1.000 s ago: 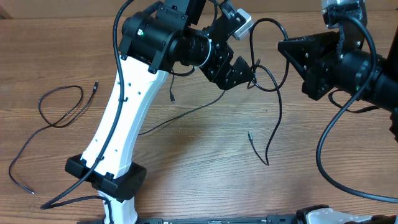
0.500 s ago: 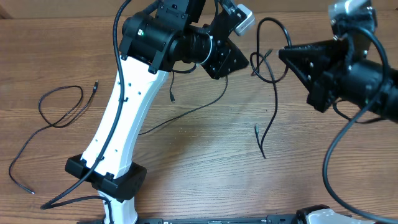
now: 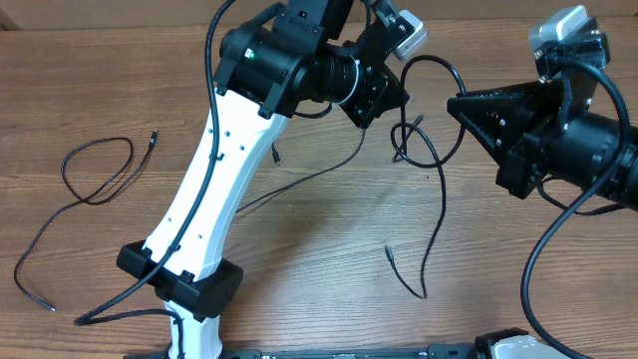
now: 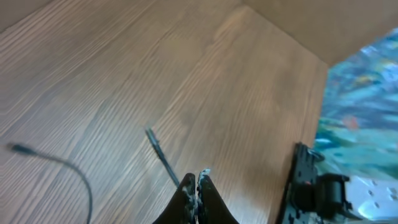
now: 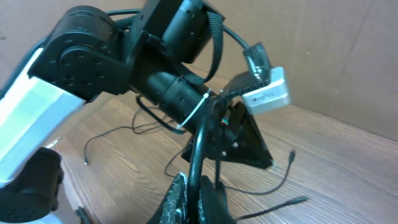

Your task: Untangle cables

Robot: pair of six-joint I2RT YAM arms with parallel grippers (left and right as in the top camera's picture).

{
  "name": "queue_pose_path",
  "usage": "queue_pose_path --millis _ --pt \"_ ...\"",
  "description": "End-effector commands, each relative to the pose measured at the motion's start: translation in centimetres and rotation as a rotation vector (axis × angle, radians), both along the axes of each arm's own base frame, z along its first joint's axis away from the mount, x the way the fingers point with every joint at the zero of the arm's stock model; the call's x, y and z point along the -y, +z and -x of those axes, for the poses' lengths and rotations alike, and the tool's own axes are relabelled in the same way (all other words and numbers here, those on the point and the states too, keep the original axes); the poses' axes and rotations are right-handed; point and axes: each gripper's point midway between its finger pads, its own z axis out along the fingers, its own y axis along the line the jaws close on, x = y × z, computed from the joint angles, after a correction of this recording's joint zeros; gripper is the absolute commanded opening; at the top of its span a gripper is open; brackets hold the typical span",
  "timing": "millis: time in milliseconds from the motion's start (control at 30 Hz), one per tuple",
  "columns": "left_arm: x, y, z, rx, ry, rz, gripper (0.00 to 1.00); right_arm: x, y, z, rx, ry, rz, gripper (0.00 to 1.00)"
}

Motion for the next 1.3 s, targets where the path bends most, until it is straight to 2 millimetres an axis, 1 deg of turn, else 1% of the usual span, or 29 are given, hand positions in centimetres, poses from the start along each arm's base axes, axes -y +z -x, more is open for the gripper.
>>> queue_pose_path --millis 0,67,100,167,267,333,400,500,567,667,733,833,900,967,1033,1100,1267 --pt "-2.9 -1.6 -3.1 -0.026 0.243 -0.109 0.04 0.8 -0.3 -0.9 0.006 -0.062 0.034 0.04" --pt "-4.6 -2.1 -3.7 -0.041 0.332 -0.158 0.04 0.9 -1.0 -1.6 -0.017 -0.074 0.047 0.04" --pt "-5.3 -2.2 -3.7 -0.043 0.355 -0.177 0.04 0.8 -1.2 -1.9 -0.029 -0.073 0.050 0.04" --pt "-6.0 -1.8 -3.5 -0.034 0.371 -0.191 0.04 0.7 -1.7 -2.5 -0.044 -0.073 0.054 0.04" --pt "-6.6 -0.6 -3.1 0.012 0.370 -0.189 0.05 0.5 -1.8 -3.2 -0.044 -0.071 0.057 0.04" --pt "-6.8 0.6 -2.7 0.046 0.361 -0.172 0.09 0.4 -1.7 -3.5 -0.037 -0.071 0.055 0.04" --pt "-6.4 2.1 -1.9 0.062 0.337 -0.124 0.12 0.4 -1.7 -3.7 -0.033 -0.071 0.054 0.04" --pt "-4.4 4.6 -0.4 0.059 0.227 0.016 0.13 0.4 -1.7 -3.7 -0.036 -0.071 0.055 0.04" --pt "-3.2 5.9 0.1 0.040 0.186 0.101 0.15 0.4 -1.9 -3.6 -0.041 -0.070 0.059 0.04" --pt "-2.6 7.3 -0.4 -0.066 0.266 0.207 0.26 0.5 -2.1 -3.5 -0.043 -0.063 0.072 0.04" --pt "-2.6 8.2 -0.7 -0.135 0.304 0.272 0.25 0.5 -2.3 -3.4 -0.049 -0.061 0.076 0.04" --pt "-2.8 9.6 -1.4 -0.176 0.322 0.349 0.26 0.5 -2.3 -3.3 -0.051 -0.061 0.076 0.04" --pt "-3.0 10.2 -1.7 -0.189 0.327 0.379 0.30 0.5 -2.3 -3.3 -0.051 -0.061 0.076 0.04" --pt "-3.0 10.5 -1.5 -0.216 0.317 0.400 0.35 0.5 -2.3 -3.3 -0.051 -0.061 0.076 0.04" --pt "-2.9 10.5 -1.4 -0.230 0.310 0.405 0.37 0.5 -2.3 -3.3 -0.050 -0.061 0.076 0.04" --pt "-2.7 10.5 -1.1 -0.235 0.304 0.402 0.42 0.5 -2.3 -3.3 -0.049 -0.061 0.076 0.04" --pt "-2.4 10.2 -0.6 -0.251 0.295 0.391 0.45 0.5 -2.3 -3.4 -0.043 -0.058 0.082 0.04"
